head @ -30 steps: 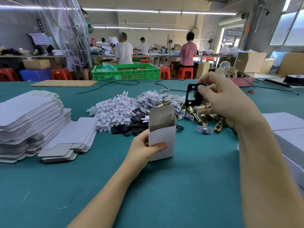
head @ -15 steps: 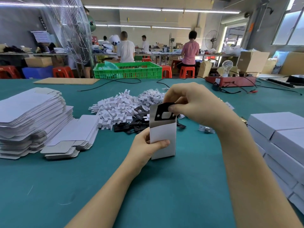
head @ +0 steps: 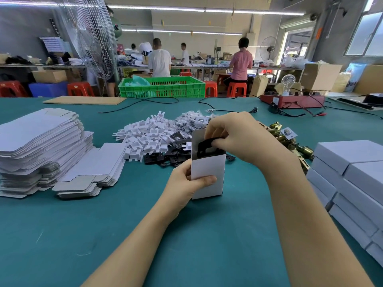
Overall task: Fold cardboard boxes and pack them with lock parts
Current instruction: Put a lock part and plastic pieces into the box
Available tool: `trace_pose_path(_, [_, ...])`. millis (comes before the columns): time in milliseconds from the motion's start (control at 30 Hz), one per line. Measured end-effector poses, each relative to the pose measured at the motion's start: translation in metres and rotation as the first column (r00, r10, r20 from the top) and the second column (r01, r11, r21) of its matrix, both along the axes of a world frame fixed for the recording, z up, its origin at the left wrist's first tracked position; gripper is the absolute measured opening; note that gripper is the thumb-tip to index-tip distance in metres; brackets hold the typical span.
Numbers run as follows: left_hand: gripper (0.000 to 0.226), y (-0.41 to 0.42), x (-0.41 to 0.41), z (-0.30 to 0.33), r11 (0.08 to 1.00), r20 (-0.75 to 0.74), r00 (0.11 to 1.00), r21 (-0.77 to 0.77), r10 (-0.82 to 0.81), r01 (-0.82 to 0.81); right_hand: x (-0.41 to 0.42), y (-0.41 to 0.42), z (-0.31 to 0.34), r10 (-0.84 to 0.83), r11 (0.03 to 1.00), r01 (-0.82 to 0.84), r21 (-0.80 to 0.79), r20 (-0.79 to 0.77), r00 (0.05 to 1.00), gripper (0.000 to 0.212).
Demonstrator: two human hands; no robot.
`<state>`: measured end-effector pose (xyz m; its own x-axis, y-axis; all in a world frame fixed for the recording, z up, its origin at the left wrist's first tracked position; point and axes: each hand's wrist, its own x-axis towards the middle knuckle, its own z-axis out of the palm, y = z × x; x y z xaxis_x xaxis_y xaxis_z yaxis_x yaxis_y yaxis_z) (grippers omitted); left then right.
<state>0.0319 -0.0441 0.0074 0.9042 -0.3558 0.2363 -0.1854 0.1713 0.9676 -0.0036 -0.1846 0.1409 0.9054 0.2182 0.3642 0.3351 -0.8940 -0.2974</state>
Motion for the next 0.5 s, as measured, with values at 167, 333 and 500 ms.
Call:
trace_pose_path(167, [0.037, 0.000, 0.000, 0.000, 1.000, -0.011, 1.000, 0.004, -0.006, 0.006, 0.003, -0.001, -0.003, -0.029, 0.998, 0.028, -0.047, -0.032, 0.999, 0.020])
trace_pose_path(333, [0.037, 0.000, 0.000, 0.000, 1.000, -0.015, 1.000, -0.010, -0.005, 0.005, 0.003, -0.008, -0.001, -0.060, 0.998, 0.059, 0.025, 0.036, 0.998, 0.018])
trace_pose_path(500, [0.036, -0.001, 0.000, 0.000, 1.000, -0.010, 1.000, -0.016, -0.005, 0.004, 0.002, -0.018, 0.001, -0.076, 0.988, 0.061, 0.142, 0.102, 0.992, 0.011])
